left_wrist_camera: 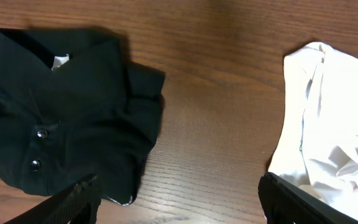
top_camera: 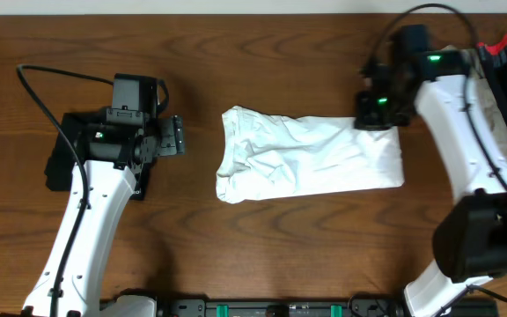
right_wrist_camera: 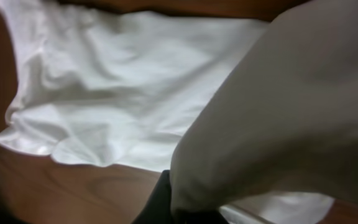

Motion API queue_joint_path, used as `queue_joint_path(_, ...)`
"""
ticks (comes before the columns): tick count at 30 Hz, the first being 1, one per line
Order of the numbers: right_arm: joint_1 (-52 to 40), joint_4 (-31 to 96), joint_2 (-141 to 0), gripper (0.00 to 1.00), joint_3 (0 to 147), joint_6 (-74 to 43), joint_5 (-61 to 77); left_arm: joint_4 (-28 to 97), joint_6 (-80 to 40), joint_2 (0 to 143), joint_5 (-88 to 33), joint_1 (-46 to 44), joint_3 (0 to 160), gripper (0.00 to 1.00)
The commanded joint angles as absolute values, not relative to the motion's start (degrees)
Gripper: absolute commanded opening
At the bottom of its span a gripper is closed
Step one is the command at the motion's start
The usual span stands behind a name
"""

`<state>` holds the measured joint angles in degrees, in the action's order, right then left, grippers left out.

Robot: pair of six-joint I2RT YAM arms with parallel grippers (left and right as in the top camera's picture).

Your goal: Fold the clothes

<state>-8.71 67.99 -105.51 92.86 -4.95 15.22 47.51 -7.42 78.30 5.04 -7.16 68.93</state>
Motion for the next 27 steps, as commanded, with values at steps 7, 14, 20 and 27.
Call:
queue_joint_path(7, -20.56, 66.67, -110.83, 0.25, 91.42, -9.85, 10.72, 47.57, -6.68, 78.22, 5.13, -6.92, 70.43, 0.83)
queue_joint_path(14, -18.50, 67.35, -109.34, 0.31, 91.53, -9.82, 10.72, 47.57, -6.66, 78.24, 5.13, -6.92, 70.41, 0.84)
queue_joint_path(20, -12.97, 69.67, -109.30, 0.38, 91.42, -8.51, 10.72, 48.42, -9.10, 79.81, 1.80, -6.92, 68.90, 0.89)
queue_joint_path(27, -6.11, 71.13, -109.27, 0.41, 91.44, -6.61, 11.07, 41.76, -11.66, 91.07, -23.05, -6.98, 66.65, 0.92)
